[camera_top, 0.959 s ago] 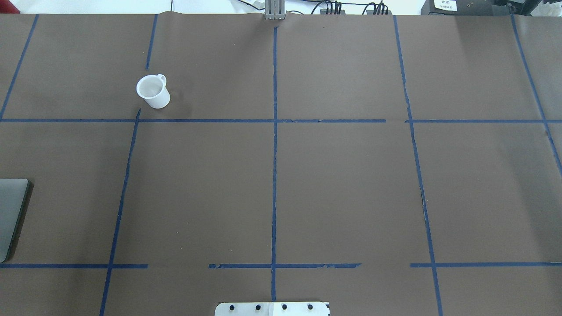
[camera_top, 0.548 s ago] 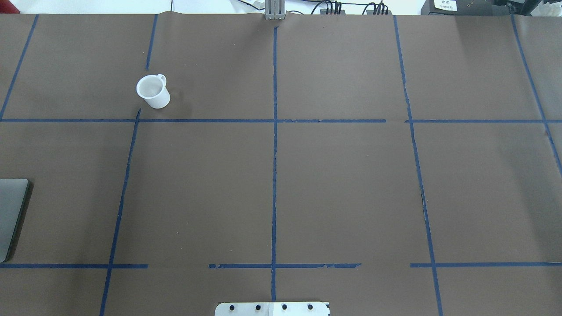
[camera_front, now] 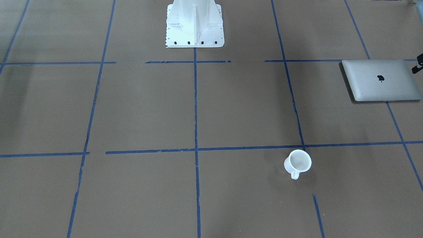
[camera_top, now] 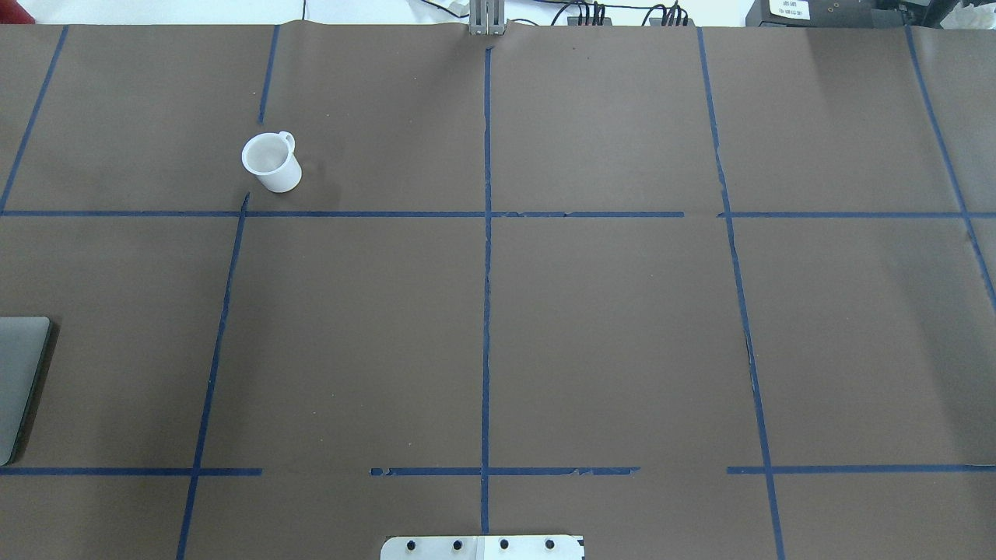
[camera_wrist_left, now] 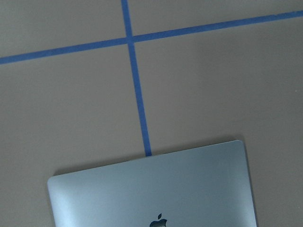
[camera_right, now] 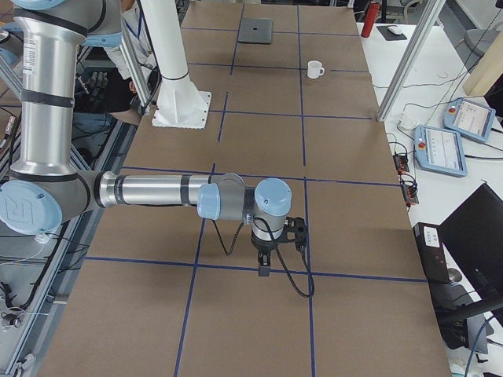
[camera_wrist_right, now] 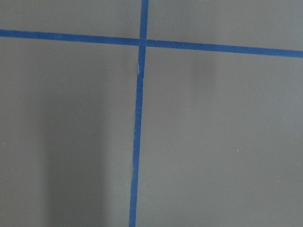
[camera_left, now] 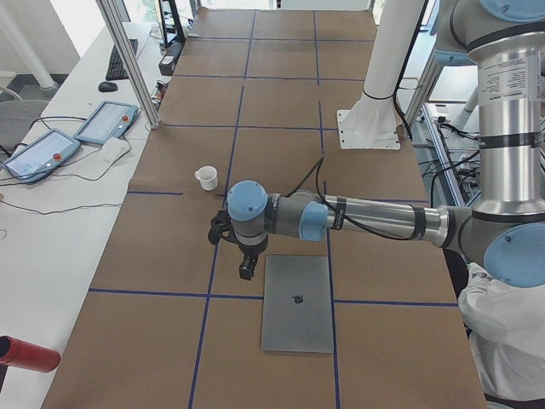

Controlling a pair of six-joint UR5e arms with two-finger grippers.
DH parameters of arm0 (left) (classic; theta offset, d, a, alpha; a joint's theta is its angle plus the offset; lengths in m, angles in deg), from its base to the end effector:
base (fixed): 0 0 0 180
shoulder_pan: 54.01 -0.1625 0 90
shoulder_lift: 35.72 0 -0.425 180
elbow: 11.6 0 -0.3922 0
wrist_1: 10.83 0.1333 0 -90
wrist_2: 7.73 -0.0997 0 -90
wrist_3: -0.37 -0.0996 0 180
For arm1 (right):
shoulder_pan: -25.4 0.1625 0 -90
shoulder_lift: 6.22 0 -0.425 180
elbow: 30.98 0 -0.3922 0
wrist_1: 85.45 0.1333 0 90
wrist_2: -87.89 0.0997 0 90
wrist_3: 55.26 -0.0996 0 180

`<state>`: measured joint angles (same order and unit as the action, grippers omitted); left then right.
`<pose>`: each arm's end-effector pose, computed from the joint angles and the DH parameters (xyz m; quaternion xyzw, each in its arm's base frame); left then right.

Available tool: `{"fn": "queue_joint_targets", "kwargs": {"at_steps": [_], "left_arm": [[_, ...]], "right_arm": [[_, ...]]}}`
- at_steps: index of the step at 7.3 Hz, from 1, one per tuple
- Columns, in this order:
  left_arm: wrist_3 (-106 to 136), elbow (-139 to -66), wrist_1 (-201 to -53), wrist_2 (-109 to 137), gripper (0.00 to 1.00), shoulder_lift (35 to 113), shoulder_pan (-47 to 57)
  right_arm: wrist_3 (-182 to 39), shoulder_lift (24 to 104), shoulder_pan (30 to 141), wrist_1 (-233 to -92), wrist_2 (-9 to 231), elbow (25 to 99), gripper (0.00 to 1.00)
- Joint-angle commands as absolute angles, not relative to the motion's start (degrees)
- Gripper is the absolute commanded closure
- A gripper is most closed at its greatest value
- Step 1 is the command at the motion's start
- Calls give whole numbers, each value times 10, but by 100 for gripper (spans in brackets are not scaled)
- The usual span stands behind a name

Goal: Place cup on laptop

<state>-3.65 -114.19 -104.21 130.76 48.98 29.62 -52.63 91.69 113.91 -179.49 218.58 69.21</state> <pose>-0.0073 -0.4636 0.5823 0.0764 0.4105 0.1202 0.9007 0.0571 -0.4324 0.6464 -0.0109 -0.3478 -0.0284 0.9371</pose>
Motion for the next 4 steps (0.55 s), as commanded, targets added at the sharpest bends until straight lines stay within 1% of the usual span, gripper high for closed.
{"fn": "queue_joint_targets", "kwargs": {"at_steps": [1,3,4], "left_arm": [[24,-1126,-1047,1303,0,603,233],[141,-1072,-1047,1259,1,729,139],[186,-1006,-1052,1228,1,800,104]], "right_arm": [[-526,917,1139,-1795,2185,692,0],[-526,917,1139,-1795,2186,692,0],[-526,917,1139,-1795,2186,692,0]]}}
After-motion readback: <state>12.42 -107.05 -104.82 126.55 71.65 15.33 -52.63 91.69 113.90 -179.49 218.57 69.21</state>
